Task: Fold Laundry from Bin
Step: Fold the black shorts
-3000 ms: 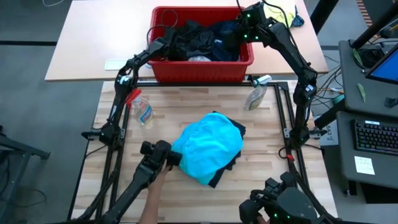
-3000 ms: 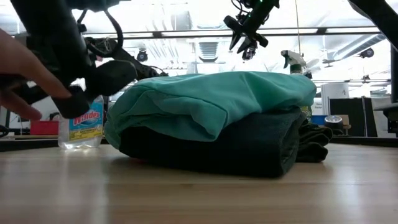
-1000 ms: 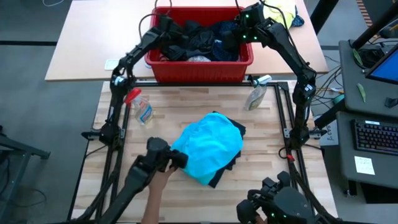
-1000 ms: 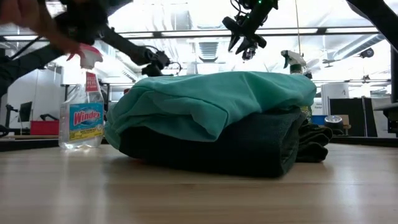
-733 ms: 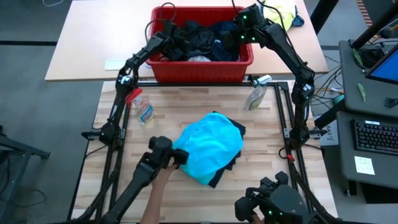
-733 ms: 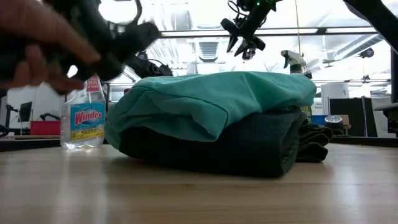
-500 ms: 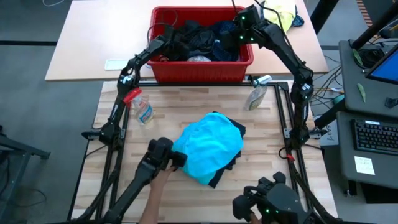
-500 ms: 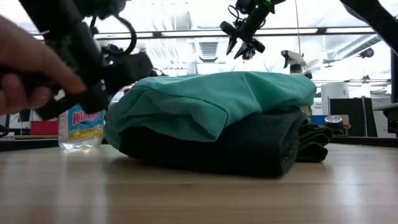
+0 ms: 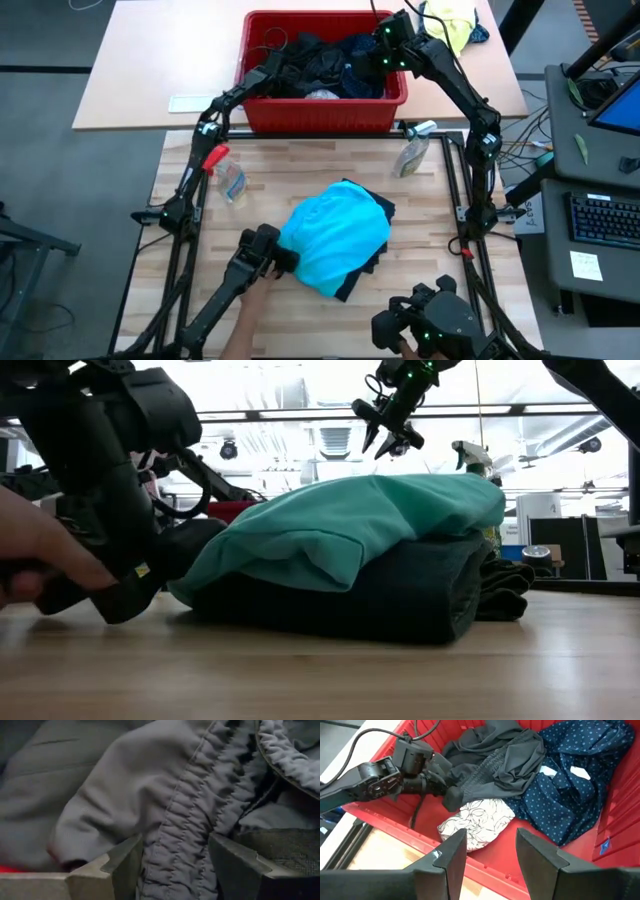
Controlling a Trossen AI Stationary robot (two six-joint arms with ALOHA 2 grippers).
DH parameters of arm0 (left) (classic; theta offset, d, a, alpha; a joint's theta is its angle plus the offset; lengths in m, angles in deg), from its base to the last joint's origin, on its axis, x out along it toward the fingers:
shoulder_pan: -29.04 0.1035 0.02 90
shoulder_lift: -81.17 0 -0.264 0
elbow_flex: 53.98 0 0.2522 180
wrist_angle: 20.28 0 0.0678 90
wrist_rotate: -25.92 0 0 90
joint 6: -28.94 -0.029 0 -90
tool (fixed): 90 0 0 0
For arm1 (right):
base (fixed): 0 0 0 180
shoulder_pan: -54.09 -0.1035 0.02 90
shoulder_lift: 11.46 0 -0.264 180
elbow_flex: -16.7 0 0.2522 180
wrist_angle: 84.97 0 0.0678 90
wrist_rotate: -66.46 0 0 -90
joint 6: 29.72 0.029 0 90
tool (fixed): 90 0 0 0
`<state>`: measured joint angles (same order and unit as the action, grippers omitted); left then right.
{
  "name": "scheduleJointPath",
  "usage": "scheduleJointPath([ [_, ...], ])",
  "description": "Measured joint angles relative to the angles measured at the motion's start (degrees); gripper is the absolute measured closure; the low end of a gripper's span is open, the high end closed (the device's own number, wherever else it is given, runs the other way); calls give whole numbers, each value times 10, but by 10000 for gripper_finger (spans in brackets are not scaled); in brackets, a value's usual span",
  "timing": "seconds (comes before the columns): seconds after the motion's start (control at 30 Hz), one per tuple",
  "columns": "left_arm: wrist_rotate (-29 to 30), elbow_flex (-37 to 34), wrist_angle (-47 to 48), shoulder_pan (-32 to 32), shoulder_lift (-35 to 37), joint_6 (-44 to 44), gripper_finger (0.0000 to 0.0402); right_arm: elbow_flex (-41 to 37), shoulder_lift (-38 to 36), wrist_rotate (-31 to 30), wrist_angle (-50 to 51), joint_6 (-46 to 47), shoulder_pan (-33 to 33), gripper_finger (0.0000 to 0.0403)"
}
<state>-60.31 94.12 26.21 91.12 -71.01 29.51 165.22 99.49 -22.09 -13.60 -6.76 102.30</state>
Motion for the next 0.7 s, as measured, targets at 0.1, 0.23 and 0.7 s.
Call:
scheduleJointPath([
  [0.1, -2, -1, -20, 2, -1, -30, 190, 0, 0, 0, 0, 0, 0, 245],
  [0.23, -32, -2, -40, 5, -4, -61, 213, 0, 0, 0, 0, 0, -1, 245],
  [0.7, -234, 3, -81, 22, 89, -53, 396, 0, 0, 1, 0, -31, -3, 245],
])
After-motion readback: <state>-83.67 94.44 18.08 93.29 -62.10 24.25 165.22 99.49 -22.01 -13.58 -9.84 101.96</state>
